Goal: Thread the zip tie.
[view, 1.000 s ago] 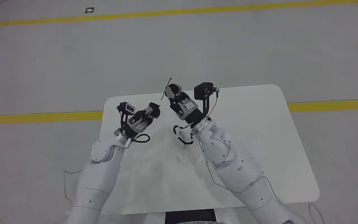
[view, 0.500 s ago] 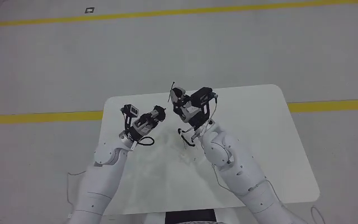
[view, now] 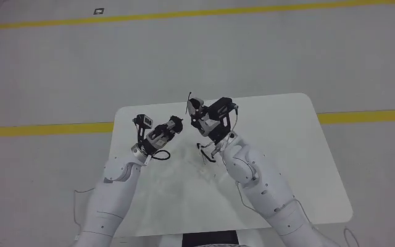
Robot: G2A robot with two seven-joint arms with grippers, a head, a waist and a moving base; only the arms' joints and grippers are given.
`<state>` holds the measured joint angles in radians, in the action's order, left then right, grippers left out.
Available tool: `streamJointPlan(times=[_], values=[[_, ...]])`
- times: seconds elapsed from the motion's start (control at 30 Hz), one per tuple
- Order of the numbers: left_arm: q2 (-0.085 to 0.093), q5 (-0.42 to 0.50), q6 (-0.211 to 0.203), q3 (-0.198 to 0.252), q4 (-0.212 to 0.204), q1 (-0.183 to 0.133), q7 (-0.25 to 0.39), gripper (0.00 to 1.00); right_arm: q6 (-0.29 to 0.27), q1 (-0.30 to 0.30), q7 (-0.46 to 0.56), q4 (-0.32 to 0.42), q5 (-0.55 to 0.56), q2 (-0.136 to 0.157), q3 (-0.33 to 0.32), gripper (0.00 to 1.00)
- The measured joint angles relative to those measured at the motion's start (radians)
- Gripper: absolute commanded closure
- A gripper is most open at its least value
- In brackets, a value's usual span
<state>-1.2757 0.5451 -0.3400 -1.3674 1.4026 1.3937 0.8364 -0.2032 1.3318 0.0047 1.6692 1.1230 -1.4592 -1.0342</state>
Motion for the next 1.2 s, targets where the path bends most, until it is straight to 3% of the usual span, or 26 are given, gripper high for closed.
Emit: streamJointPlan(times=[0.53, 1.2], values=[[0.0, 0.0, 0.0, 0.0, 0.0, 0.0, 0.0, 1.0, -0.002, 0.022, 0.01, 0.025, 0.015, 0.006, 0.015, 1.0], [0.0, 0.0, 0.0, 0.0, 0.0, 0.0, 0.0, 1.0, 0.02, 0.009, -0.013, -0.006, 0.029, 0.004, 0.04, 1.0]])
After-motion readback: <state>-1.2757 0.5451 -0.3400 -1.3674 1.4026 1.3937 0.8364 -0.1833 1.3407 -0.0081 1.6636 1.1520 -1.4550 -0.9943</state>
